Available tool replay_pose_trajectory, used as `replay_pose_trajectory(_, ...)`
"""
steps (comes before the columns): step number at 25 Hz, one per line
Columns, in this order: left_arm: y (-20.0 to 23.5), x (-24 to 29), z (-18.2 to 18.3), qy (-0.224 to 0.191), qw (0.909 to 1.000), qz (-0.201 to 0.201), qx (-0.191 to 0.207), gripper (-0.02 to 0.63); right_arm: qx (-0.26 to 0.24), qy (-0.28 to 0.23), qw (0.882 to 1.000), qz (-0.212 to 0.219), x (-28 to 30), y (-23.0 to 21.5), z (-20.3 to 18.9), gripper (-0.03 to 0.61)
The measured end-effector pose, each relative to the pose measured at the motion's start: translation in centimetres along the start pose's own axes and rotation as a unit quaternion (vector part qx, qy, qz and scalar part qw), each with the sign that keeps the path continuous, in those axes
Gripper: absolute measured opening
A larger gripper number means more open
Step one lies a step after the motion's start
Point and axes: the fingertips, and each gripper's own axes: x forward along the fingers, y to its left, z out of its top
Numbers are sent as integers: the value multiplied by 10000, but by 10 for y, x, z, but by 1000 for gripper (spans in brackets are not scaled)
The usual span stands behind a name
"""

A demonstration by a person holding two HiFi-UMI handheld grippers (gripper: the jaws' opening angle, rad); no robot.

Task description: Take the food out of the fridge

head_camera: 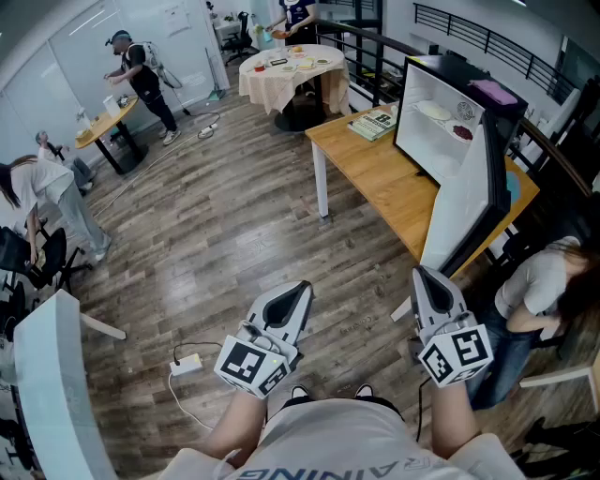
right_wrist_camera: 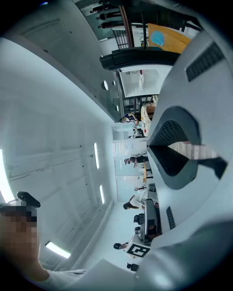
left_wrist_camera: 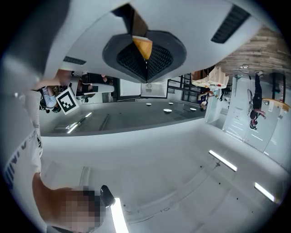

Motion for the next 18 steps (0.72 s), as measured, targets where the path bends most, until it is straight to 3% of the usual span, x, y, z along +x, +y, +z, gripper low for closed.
replay_pose_trajectory(18, 2, -8, -1, 47, 9999, 76, -63, 8, 182, -58, 9998, 102, 0, 9, 2, 19)
